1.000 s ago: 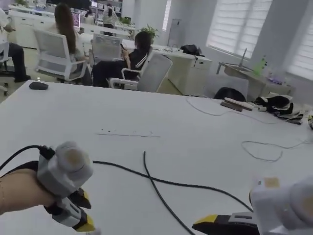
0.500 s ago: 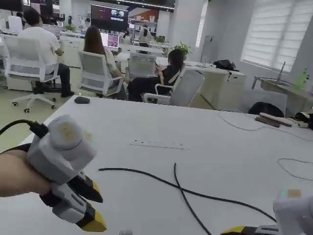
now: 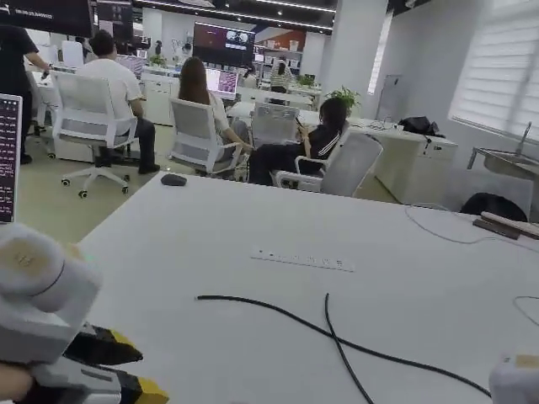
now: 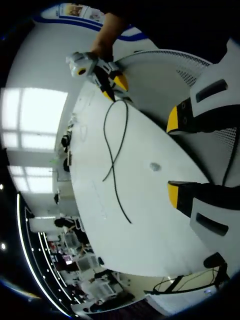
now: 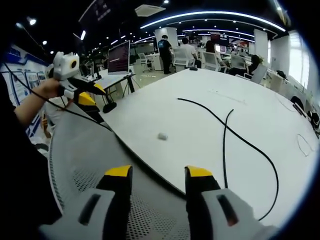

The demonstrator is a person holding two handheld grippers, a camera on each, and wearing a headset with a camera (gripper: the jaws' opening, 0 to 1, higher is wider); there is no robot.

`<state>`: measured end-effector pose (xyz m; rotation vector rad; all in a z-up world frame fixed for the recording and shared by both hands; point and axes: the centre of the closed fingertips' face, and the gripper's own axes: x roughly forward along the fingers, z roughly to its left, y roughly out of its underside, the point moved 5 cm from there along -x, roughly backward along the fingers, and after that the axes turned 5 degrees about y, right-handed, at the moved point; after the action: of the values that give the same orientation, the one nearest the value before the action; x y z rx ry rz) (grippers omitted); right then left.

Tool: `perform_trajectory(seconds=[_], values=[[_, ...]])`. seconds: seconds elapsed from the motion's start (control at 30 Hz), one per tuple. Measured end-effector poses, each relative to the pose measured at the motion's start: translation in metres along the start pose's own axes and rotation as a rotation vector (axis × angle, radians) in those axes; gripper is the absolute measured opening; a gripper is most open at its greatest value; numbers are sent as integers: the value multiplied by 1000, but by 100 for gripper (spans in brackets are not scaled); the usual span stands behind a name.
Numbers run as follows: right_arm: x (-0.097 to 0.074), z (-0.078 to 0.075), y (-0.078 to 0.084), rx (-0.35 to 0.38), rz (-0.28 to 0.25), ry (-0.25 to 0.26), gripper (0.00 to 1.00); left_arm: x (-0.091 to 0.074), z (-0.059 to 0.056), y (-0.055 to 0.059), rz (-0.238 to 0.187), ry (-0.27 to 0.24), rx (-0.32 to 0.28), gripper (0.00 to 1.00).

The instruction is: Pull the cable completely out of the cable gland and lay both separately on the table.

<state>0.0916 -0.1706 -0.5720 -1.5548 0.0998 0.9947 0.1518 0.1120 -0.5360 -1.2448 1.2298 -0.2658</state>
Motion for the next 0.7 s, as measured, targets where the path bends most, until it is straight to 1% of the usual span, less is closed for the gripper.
perform_trajectory(seconds=[0.03, 0.07, 0.1, 0.13, 0.2, 0.23, 0.27, 0.33, 0.37, 0.4, 0.47, 0.53, 0.6, 0.63, 0.7], values=[[2, 0, 1, -1, 7, 7, 42, 0, 0, -1, -63, -1, -64, 38], [3, -1, 3, 8, 15, 17, 41, 0, 2, -1, -106, -8, -104, 38], [5, -4, 7, 20, 42, 40, 42, 1, 8, 2, -134, -38, -139, 39], [7, -6, 8, 24, 50, 51, 43, 1, 11, 4, -147, -56, -149, 40], [9, -8, 10, 40, 48, 57, 43, 5, 14, 11, -119, -84, -103, 44], [10, -9, 10, 49, 46, 61, 43, 8, 14, 13, -114, -96, -95, 46], [11, -10, 10, 53, 46, 65, 44, 10, 13, 14, -118, -94, -89, 49], [13, -15, 12, 73, 42, 94, 45, 15, 13, 17, -113, -96, -73, 49], [15, -18, 12, 92, 28, 121, 46, 17, 15, 20, -98, -111, -62, 49], [15, -19, 13, 100, 28, 129, 48, 19, 16, 21, -89, -122, -55, 50], [17, -19, 14, 112, 32, 133, 48, 23, 15, 25, -75, -120, -54, 52], [17, -19, 15, 109, 36, 135, 47, 25, 14, 27, -71, -113, -55, 51], [19, -20, 16, 112, 39, 139, 48, 28, 12, 30, -54, -92, -53, 50], [20, -20, 16, 114, 42, 137, 47, 30, 11, 32, -45, -90, -55, 50], [21, -20, 17, 115, 50, 140, 46, 31, 12, 34, -40, -91, -55, 50]])
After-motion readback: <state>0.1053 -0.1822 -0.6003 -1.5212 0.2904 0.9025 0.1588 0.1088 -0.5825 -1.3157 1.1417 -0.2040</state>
